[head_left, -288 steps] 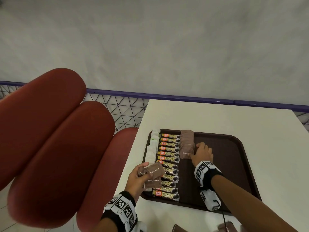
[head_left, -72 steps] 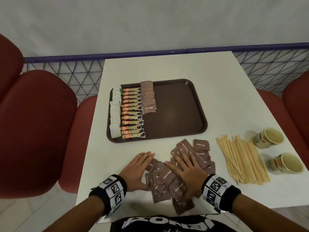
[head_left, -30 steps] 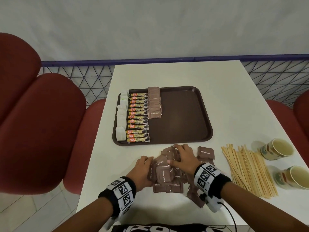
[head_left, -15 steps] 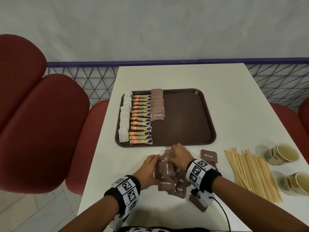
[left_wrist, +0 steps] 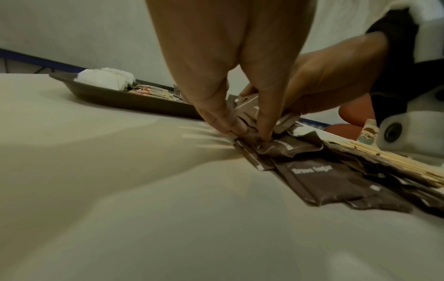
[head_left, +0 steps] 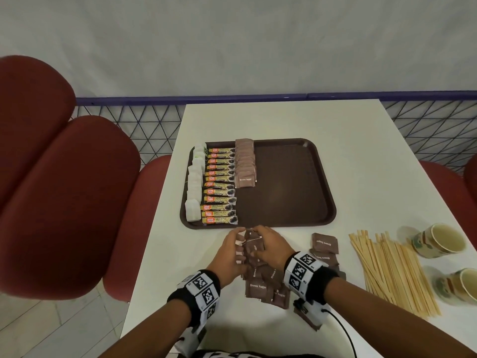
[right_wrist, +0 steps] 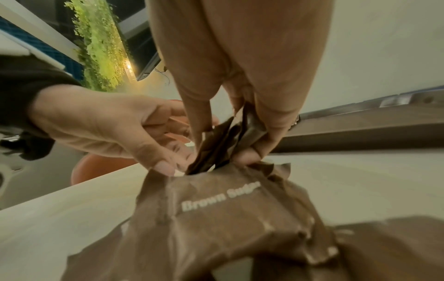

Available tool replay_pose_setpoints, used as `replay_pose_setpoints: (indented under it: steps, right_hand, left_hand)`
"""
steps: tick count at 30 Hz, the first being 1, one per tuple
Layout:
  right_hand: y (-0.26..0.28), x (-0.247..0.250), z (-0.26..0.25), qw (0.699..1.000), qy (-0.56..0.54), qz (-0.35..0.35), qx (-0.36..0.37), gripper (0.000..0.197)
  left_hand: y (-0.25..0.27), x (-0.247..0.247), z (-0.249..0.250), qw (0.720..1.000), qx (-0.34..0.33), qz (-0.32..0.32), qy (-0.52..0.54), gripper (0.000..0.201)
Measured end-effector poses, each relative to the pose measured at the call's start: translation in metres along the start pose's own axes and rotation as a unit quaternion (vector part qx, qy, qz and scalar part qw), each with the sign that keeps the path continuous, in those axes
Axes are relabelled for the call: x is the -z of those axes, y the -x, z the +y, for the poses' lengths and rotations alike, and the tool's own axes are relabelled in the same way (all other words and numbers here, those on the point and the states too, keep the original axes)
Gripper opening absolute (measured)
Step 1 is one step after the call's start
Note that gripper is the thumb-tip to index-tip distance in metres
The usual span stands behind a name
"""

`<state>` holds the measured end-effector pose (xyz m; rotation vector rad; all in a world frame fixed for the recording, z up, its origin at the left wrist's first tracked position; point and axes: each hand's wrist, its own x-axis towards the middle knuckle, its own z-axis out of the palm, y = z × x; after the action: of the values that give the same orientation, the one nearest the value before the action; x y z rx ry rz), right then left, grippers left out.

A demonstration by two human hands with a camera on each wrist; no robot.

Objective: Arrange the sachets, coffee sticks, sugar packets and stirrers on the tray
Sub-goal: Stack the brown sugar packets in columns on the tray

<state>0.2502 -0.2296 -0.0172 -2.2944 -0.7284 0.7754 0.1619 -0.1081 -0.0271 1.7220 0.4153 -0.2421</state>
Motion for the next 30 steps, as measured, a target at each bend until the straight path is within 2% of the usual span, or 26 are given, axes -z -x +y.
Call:
replay_pose_setpoints:
  steps: [2,4,7,10,11,13,15,17,20,22,24,27,30]
  right_hand:
    - [0.000,0.004,0.001,1.000,-0.022,0.010,-0.006,0.043]
    - [0.000,0.012,0.002,0.998,-0.062,0.003,-0.018,0.039]
    - [0.002,0.030,0.001,0.984,-0.172,-0.026,-0.029,0.040]
    - [0.002,0.049,-0.006,0.960,-0.269,-0.075,-0.025,0.045]
    - [0.002,0.054,-0.010,0.951,-0.295,-0.090,-0.022,0.047]
    - [0.000,0.060,-0.019,0.939,-0.324,-0.113,-0.013,0.049]
    - [-0.004,0.059,-0.029,0.935,-0.333,-0.126,-0.003,0.049]
    - [-0.010,0.054,-0.038,0.930,-0.345,-0.126,0.008,0.048]
    - [-0.020,0.045,-0.047,0.927,-0.359,-0.107,0.023,0.046]
    - [-0.025,0.041,-0.049,0.930,-0.354,-0.089,0.030,0.045]
    - [-0.025,0.038,-0.049,0.935,-0.345,-0.078,0.042,0.043]
    - [-0.026,0.030,-0.048,0.937,-0.336,-0.081,0.056,0.038]
    - [-0.029,0.024,-0.042,0.986,-0.130,-0.032,0.097,0.039]
  left_hand:
    - [0.003,0.006,0.003,1.000,-0.009,0.002,-0.001,0.073]
    - [0.006,0.019,0.003,0.998,-0.033,0.027,-0.038,0.062]
    - [0.004,0.041,0.000,0.989,-0.054,0.116,-0.075,0.036]
    - [-0.003,0.054,0.007,0.982,-0.041,0.181,-0.040,0.012]
    - [-0.007,0.056,0.013,0.981,-0.034,0.193,-0.017,0.008]
    - [-0.017,0.056,0.024,0.978,-0.012,0.202,0.039,0.018]
    - [-0.026,0.053,0.037,0.977,0.026,0.180,0.115,0.037]
    - [-0.029,0.048,0.049,0.971,0.064,0.130,0.192,0.056]
    - [-0.021,0.042,0.065,0.928,0.125,0.041,0.350,0.064]
    - [-0.014,0.040,0.071,0.911,0.159,-0.017,0.381,0.070]
    - [-0.009,0.041,0.072,0.908,0.171,-0.048,0.380,0.063]
    - [-0.005,0.042,0.072,0.900,0.169,-0.039,0.399,0.036]
    - [-0.004,0.044,0.071,0.893,0.169,-0.041,0.415,0.023]
